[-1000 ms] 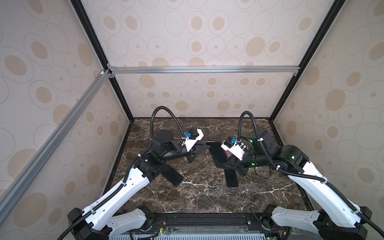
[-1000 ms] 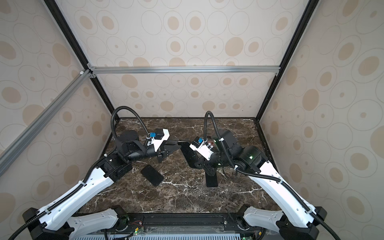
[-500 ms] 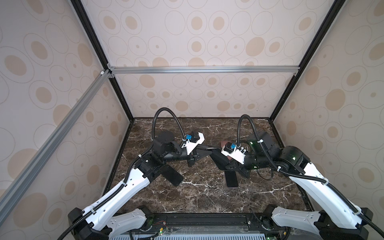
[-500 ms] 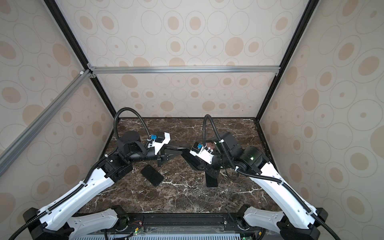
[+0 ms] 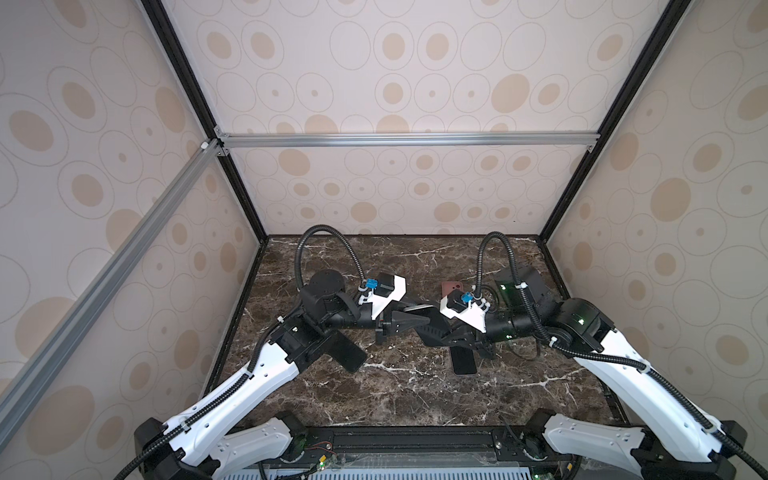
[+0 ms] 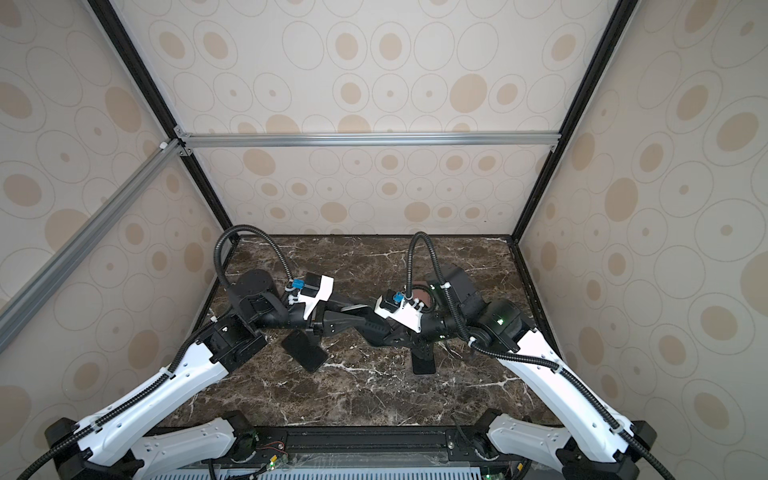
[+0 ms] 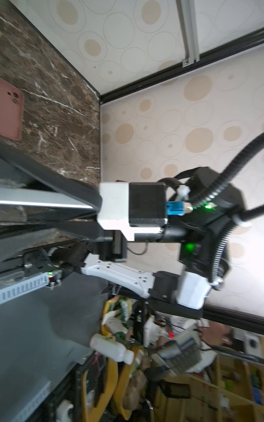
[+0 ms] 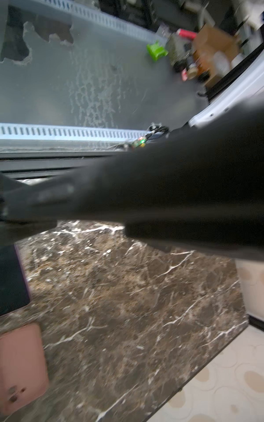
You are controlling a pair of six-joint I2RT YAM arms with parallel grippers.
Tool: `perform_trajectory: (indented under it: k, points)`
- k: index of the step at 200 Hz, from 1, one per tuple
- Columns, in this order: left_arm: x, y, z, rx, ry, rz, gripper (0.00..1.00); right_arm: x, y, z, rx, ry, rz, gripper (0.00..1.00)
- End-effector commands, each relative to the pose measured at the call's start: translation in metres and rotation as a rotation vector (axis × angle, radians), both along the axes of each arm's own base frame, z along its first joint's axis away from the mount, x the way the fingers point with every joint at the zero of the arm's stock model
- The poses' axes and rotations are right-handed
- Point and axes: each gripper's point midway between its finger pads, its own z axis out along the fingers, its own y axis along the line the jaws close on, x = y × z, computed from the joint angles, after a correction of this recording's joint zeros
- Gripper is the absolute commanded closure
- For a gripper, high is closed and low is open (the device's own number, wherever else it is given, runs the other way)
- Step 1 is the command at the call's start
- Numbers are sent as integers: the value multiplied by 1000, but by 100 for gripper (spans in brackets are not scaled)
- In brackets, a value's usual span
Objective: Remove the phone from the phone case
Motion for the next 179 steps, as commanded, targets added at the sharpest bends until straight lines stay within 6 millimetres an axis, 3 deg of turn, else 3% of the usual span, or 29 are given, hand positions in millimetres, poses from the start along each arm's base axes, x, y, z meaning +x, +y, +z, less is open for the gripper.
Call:
perform_trajectory:
  k: [1,29,68,179]
  points:
    - [-50,2,29,-161,-9,-204,74,19,26,79,358,-94,26,100]
    - [-53,5,39,-212,34,-231,74,13,26,105,488,-111,66,100]
    - [-51,3,27,-192,71,-231,74,4,23,132,582,-156,104,100]
    - [-50,-3,5,-209,168,-299,73,-1,21,160,720,-171,123,100]
